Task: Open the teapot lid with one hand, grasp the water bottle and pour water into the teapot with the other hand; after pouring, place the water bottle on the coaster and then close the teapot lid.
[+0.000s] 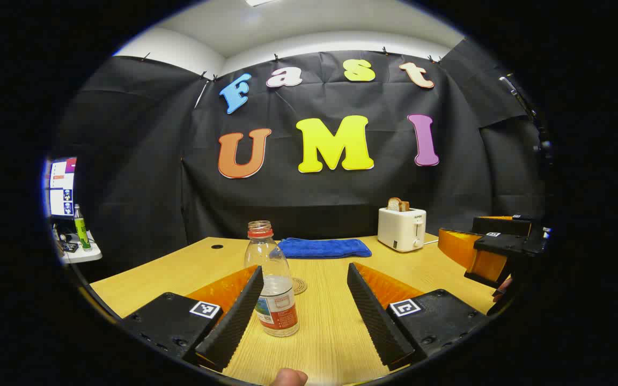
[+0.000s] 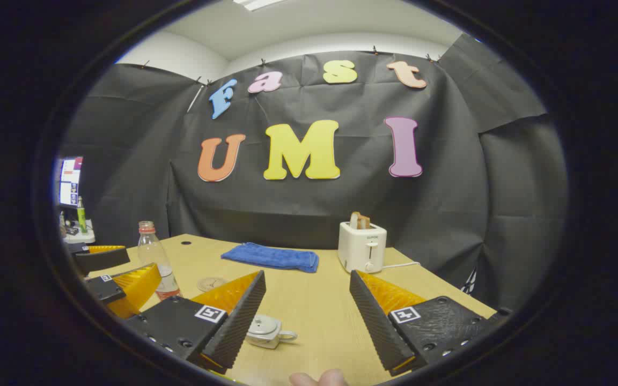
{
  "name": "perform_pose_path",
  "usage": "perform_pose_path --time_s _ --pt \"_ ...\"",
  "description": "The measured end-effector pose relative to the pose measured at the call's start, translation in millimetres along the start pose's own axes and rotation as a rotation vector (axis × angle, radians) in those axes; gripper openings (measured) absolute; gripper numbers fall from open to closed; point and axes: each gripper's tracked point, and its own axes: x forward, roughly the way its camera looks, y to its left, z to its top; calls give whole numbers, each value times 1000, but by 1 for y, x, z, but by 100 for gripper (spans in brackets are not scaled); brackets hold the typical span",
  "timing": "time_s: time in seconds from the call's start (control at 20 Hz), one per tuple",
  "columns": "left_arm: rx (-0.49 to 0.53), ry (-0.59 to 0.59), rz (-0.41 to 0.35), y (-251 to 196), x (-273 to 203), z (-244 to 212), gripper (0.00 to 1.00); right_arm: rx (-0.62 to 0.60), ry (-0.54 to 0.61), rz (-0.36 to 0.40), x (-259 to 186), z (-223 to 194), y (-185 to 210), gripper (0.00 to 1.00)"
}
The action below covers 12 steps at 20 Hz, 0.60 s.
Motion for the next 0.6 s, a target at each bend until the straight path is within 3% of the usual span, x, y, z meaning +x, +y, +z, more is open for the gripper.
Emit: perform_pose_path --time_s 0.6 --pt "-3 12 -5 -2 -1 -2 99 0 5 9 -1 -4 2 97"
